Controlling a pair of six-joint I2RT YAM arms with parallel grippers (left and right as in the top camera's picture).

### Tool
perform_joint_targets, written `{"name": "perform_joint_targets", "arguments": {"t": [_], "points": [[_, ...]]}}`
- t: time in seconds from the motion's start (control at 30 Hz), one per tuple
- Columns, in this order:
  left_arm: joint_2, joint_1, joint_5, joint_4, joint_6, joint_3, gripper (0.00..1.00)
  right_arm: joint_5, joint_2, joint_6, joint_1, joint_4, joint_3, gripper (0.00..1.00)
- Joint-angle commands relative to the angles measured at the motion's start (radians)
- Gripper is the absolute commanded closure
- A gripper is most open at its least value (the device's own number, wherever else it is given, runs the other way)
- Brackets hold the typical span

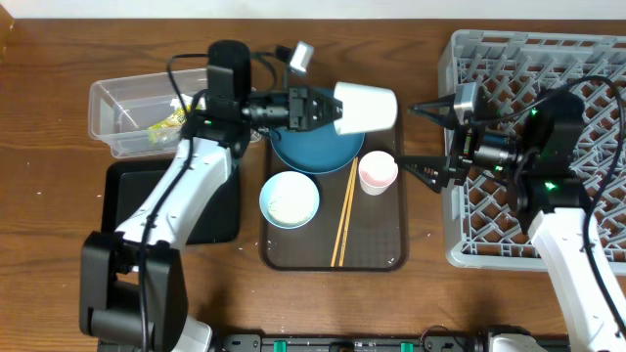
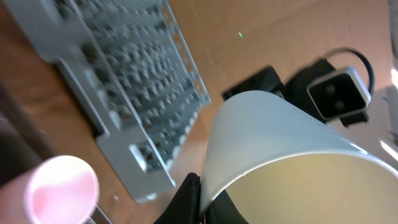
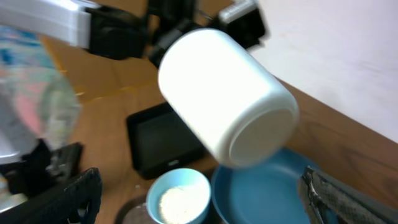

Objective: Sort waste into correct bins and load items into the dishwasher rack
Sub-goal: 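Hand the white cup from the left gripper to the right gripper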

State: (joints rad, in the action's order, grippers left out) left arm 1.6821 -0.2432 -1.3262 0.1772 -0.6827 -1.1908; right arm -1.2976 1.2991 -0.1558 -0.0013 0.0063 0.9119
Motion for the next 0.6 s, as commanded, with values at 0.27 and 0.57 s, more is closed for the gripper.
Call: {"name": "perform_joint_targets", "arguments": {"t": [0.27,0.57], "points": [[-0.003,-0.115,-0.088,0.023,-0.034,-0.005,0.94,-0.106,0.042,-0.023,0.016,0.074,0.016,0.01],[-0.003,-0.131,-0.087,0.024,-0.034,-0.005,0.94,-0.106,0.042,0.006,0.016,0.116,0.016,0.29]]}}
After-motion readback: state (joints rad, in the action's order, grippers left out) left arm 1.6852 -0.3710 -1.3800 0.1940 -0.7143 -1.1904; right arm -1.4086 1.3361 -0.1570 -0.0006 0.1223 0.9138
